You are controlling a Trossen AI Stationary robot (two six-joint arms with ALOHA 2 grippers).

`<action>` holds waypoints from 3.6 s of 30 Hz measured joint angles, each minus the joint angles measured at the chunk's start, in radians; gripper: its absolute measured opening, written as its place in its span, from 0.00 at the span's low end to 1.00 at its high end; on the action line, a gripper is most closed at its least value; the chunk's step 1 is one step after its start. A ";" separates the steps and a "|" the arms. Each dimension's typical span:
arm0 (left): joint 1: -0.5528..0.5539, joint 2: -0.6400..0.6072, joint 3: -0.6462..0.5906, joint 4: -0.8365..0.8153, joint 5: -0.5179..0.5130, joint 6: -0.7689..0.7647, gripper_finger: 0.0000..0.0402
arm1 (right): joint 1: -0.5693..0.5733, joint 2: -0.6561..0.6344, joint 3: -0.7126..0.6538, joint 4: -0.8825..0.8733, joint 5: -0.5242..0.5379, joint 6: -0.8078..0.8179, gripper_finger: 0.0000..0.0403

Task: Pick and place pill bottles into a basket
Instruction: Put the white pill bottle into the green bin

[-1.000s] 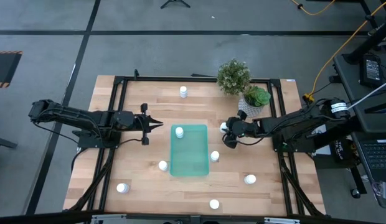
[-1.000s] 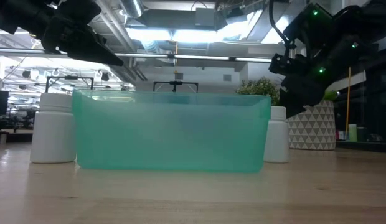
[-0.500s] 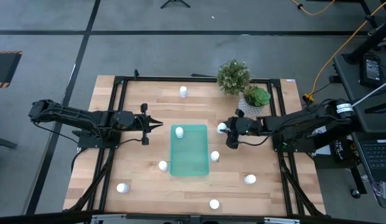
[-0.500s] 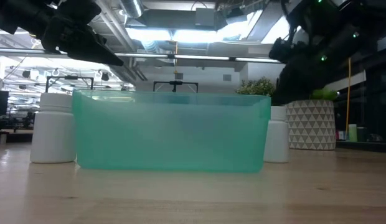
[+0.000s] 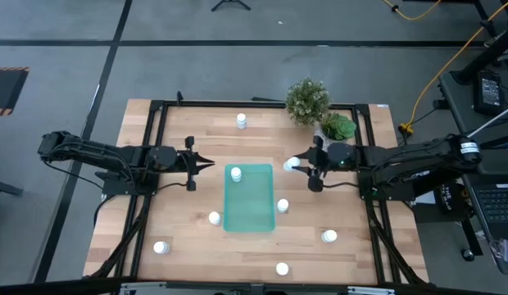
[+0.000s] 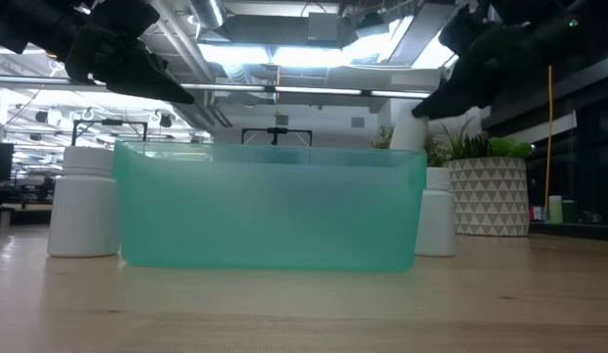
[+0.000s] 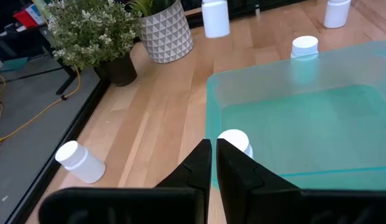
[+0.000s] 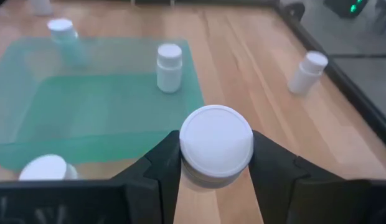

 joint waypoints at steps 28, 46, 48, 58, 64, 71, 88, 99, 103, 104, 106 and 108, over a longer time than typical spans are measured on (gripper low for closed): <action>-0.001 0.000 0.000 0.001 0.003 0.000 0.04 | 0.000 0.415 0.149 0.391 -0.237 -0.212 0.37; -0.001 0.000 0.000 0.014 -0.005 0.000 0.03 | 0.000 0.559 0.486 -0.068 -0.237 -0.237 0.37; -0.001 0.000 0.000 0.016 -0.006 0.001 0.03 | 0.000 0.571 0.486 -0.070 -0.237 -0.237 0.37; -0.001 0.000 0.000 0.017 -0.022 0.000 0.03 | 0.001 0.670 0.486 -0.010 -0.235 -0.237 0.37; -0.001 0.000 0.000 0.016 -0.024 0.000 0.03 | 0.001 0.728 0.486 0.038 -0.189 -0.243 0.37; -0.001 0.000 0.000 0.017 -0.024 0.000 0.02 | 0.001 0.775 0.485 0.058 -0.151 -0.258 0.37; -0.001 0.000 0.000 0.016 -0.024 0.000 0.02 | 0.000 0.789 0.485 0.047 -0.140 -0.254 0.40; -0.001 0.000 0.000 0.016 -0.024 0.000 0.03 | 0.000 0.789 0.485 0.053 -0.138 -0.252 0.46; -0.001 0.000 0.000 0.016 -0.024 0.000 0.04 | -0.002 0.789 0.485 0.053 -0.138 -0.252 0.47; -0.001 0.000 0.000 0.016 -0.024 0.000 0.04 | -0.003 0.789 0.485 0.052 -0.138 -0.252 0.47; -0.001 0.000 0.000 0.016 -0.024 0.000 0.05 | -0.005 0.789 0.485 0.052 -0.138 -0.252 0.47; -0.001 0.000 0.000 0.016 -0.024 0.000 0.06 | -0.006 0.789 0.485 0.052 -0.138 -0.252 0.47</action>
